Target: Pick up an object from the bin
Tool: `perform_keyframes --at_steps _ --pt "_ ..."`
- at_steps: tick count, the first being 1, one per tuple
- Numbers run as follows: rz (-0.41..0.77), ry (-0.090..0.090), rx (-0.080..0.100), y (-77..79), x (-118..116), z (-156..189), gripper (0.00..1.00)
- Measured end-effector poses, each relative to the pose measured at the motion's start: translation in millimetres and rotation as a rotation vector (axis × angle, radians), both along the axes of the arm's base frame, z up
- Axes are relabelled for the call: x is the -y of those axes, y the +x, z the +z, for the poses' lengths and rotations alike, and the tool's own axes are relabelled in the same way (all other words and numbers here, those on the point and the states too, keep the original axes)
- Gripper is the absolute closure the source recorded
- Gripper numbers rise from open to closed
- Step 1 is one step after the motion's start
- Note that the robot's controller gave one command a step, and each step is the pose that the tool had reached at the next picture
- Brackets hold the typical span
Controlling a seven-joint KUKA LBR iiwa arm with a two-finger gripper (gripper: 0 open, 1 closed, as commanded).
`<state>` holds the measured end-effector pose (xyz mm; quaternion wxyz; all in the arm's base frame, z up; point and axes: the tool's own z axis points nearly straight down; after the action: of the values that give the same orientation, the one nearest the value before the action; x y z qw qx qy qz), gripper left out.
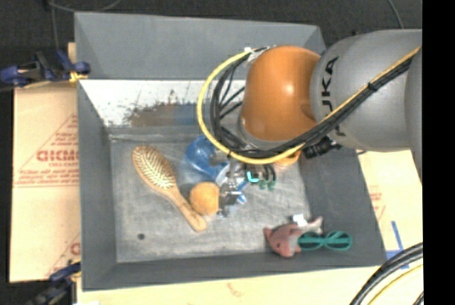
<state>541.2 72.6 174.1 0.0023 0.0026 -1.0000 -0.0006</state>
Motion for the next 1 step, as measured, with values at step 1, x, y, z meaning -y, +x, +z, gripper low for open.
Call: perform_keyframes --at_steps 1 --pt "-0.002 0.001 0.008 1.8 0.2 4.2 0.00"
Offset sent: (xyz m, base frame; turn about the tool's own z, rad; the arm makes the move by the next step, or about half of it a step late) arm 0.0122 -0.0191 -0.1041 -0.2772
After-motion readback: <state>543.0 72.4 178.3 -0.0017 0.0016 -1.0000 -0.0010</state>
